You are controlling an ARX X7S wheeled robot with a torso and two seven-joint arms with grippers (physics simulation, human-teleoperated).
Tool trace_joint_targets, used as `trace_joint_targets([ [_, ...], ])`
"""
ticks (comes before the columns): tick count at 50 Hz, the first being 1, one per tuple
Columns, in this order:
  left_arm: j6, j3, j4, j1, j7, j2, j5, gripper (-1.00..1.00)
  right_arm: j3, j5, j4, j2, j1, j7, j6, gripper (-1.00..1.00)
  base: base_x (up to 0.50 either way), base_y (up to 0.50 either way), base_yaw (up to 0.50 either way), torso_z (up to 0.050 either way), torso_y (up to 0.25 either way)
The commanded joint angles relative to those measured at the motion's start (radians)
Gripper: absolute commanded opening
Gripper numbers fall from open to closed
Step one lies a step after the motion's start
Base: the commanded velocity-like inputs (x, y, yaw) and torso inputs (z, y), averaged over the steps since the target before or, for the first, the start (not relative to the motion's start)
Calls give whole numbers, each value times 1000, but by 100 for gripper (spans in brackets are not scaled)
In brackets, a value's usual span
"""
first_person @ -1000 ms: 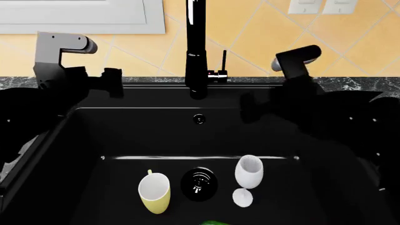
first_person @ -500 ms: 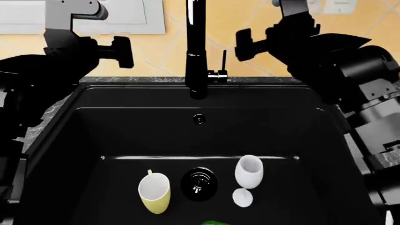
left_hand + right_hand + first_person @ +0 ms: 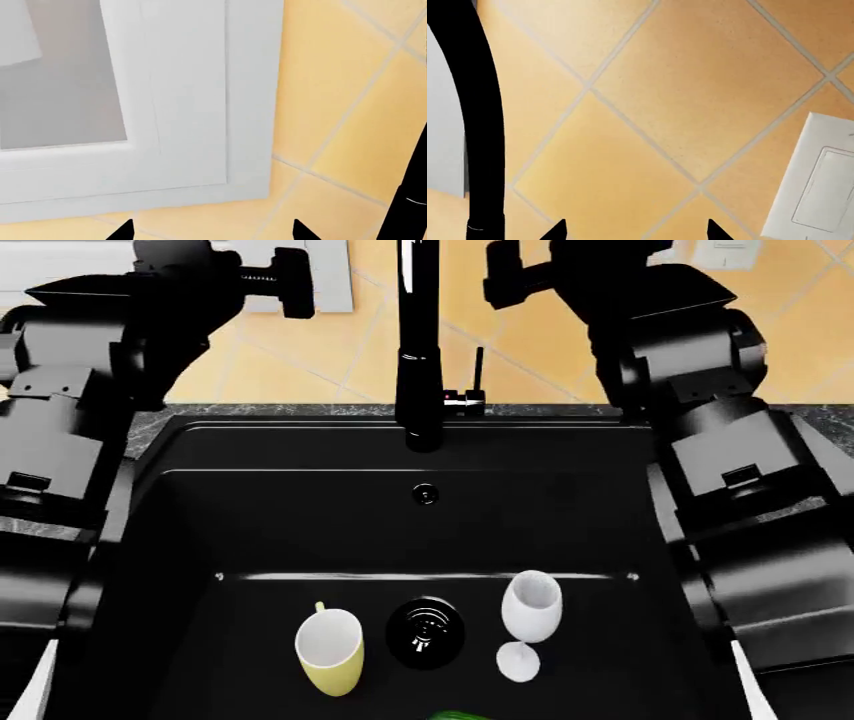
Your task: Pick the cup and wine glass and place them in the sink. Then turn on the water.
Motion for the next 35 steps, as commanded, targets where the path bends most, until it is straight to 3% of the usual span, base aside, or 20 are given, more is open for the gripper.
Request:
trace_joint_targets([
  [1,67,-21,-176,-83,47,71,94,100,169,-160,55,-66,17,-23,-48,100,0,0,0,0,0],
  [11,55,-89,-176,-101,68,82,183,100,-253,288,55,-66,65,61,-85,100,0,0,0,0,0],
  [15,50,-114,-176,-103,76,83,211,100,-351,389,55,-66,77,92,-95,100,0,0,0,0,0],
  [24,47,-176,-176,-110,75,90,273,100,-404,441,55,-66,78,145,-98,100,0,0,0,0,0],
  [35,61,-248,-176,-108,76,87,331,100,-359,399,55,-66,67,152,-79,100,0,0,0,0,0],
])
